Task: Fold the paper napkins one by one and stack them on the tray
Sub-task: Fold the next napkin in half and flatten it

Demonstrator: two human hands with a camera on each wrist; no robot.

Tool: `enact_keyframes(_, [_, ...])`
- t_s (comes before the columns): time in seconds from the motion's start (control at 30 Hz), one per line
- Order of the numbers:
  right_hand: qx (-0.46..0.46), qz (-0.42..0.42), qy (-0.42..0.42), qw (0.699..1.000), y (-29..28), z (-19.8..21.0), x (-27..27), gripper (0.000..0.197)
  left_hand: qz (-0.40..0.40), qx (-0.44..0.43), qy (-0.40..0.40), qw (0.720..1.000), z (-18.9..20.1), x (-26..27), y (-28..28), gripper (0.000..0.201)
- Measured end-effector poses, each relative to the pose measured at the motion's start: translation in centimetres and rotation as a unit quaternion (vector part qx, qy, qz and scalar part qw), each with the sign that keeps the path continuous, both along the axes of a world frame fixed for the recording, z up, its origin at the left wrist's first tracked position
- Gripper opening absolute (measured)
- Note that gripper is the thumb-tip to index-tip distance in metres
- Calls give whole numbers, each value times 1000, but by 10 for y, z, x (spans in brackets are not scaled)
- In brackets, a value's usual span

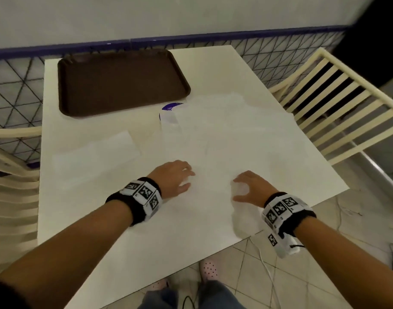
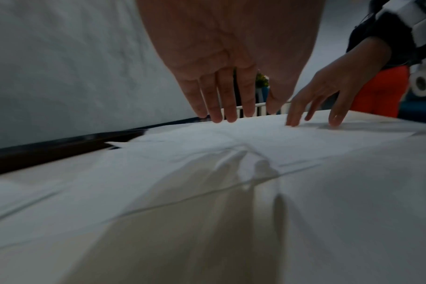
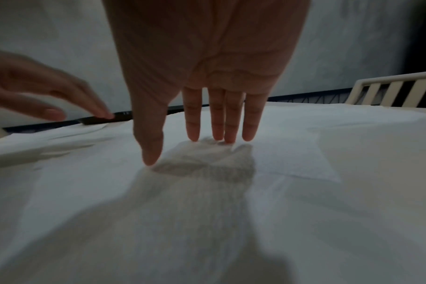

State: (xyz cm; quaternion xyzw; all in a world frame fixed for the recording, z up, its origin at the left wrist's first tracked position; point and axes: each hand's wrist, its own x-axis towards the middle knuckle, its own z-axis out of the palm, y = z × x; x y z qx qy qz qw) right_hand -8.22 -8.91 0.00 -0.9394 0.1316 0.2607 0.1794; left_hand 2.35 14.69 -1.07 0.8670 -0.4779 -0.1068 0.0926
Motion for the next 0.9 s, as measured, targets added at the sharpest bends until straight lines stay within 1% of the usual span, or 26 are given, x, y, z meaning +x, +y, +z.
enact_keyframes(0.1, [-10,30,5,999,0,-6,-9,63,-15,48,26,998,-7,-17,-38,45])
enact_keyframes(0.2, [-23,49,-16,998,-2,-9,-10,55,-16,85,43,995,-12,-27,-62,50])
enact_keyframes(0.3, [-28,64,-29,997,-4,-10,-9,50,-6,108,53,993,-15,-30,-72,53])
enact_keyframes(0.43, [-8,67,-35,997,-11,-11,-8,46,1,122,51,991,-17,-29,-78,49])
enact_keyframes(0.63, [18,83,-45,995,-24,-12,-11,37,-11,173,-1,985,-15,-30,-84,45])
enact_keyframes(0.7, [28,86,-43,995,-28,-12,-13,38,-21,131,-49,990,-15,-31,-86,42])
enact_keyframes(0.77, [40,78,-51,995,-33,-11,-16,39,-50,155,-104,981,-18,-29,-87,43])
enact_keyframes(0.83, [52,63,-63,995,-38,-11,-18,40,-69,165,-117,977,-29,-22,-88,45])
enact_keyframes(0.9, [61,55,-63,995,-42,-13,-20,42,-69,155,-127,977,-18,-25,-93,44])
